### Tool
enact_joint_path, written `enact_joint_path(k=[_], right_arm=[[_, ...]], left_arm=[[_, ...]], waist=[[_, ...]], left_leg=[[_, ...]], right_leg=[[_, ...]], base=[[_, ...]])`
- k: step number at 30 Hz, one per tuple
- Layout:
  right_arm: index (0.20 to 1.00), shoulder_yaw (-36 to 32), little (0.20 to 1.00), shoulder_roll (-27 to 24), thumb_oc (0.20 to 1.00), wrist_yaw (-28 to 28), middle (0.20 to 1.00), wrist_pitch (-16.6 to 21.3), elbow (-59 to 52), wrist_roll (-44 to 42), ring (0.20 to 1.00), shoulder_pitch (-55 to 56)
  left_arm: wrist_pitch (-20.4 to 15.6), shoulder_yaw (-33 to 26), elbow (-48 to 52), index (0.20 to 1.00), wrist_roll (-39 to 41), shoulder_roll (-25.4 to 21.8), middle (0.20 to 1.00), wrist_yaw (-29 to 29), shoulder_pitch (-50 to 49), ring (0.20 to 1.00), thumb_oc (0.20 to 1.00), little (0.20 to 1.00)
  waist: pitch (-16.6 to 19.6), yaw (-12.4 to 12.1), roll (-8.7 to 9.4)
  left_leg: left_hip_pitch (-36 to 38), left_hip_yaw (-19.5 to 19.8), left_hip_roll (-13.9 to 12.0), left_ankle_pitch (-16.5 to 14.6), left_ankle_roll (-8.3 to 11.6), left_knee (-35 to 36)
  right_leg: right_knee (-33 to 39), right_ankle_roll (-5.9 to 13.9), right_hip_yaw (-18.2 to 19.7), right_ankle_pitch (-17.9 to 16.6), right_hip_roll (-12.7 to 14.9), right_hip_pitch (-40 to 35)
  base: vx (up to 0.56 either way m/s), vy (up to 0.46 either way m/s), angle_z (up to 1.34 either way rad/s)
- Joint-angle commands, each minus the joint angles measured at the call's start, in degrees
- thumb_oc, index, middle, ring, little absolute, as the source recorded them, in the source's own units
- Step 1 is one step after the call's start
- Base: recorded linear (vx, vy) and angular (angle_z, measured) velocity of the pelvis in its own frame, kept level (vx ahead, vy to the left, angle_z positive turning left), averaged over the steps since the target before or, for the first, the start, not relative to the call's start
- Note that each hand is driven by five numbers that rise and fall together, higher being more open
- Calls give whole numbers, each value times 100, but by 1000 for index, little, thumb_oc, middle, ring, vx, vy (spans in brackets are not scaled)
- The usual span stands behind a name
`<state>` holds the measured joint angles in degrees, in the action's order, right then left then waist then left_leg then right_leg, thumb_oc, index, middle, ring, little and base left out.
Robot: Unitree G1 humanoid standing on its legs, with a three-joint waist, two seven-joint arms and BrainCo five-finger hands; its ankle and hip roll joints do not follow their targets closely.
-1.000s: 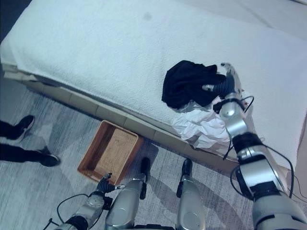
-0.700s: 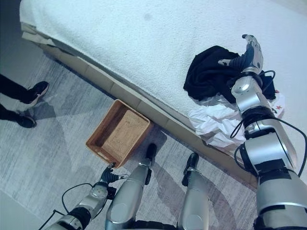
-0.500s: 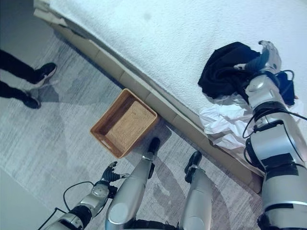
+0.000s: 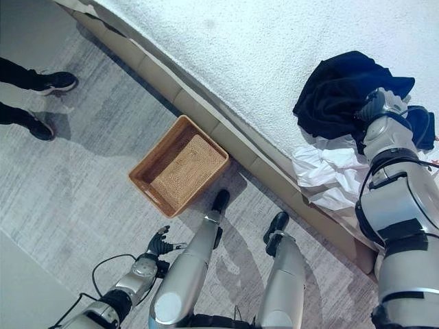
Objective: Pick up clothes into the bucket
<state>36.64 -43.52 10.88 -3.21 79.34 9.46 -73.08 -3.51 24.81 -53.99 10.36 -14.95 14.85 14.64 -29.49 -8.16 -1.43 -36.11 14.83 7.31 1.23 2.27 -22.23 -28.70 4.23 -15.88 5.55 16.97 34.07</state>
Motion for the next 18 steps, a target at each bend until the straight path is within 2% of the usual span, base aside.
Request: enact_joint_path(k=[1, 4, 10, 15, 18], right_arm=[[200, 163, 200, -435, 200, 348, 200, -14, -261, -290, 200, -692], [200, 164, 200, -365, 200, 547, 200, 85, -593, -428, 200, -818], [200, 200, 200, -382, 200, 899, 200, 286, -1910, -499, 200, -930], [200, 88, 200, -602, 200, 1055, 200, 346, -2779, -418, 200, -827], [200, -173, 200, -789, 200, 1112, 200, 380, -3525, -312, 200, -545]], left_arm=[[-26, 8, 38, 1000, 129, 19, 1000, -30, -186, 1000, 1000, 1000], [-26, -60, 43, 1000, 74, -30, 1000, -31, -227, 1000, 1000, 1000], [-114, -190, 437, 1000, -92, -296, 1000, -17, -413, 1000, 1000, 1000], [-207, -265, 1298, 1000, -205, -583, 1000, -18, -483, 1000, 1000, 1000], [-273, -450, 2075, 1000, -176, -787, 1000, -43, -514, 1000, 1000, 1000]], waist=[[-30, 82, 162], [-30, 161, 230], [370, 398, 432], [674, 556, 485], [1004, 690, 504]], left_leg=[[271, -192, 2, -470, -92, -214], [540, -326, -88, -481, -79, -113], [1282, -669, -326, -473, -47, 325], [1767, -845, -439, -429, -6, 711], [2154, -980, -526, -367, 14, 1061]], right_leg=[[66, 169, 340, 196, -61, -615], [266, 208, 432, 122, -138, -817], [853, 313, 674, -86, -393, -1389], [1230, 375, 761, -194, -552, -1769], [1510, 414, 787, -252, -654, -2056]], base=[[-5, 30, -20], [7, 31, -28], [44, 19, -47], [47, -2, -36], [67, -13, -27]])
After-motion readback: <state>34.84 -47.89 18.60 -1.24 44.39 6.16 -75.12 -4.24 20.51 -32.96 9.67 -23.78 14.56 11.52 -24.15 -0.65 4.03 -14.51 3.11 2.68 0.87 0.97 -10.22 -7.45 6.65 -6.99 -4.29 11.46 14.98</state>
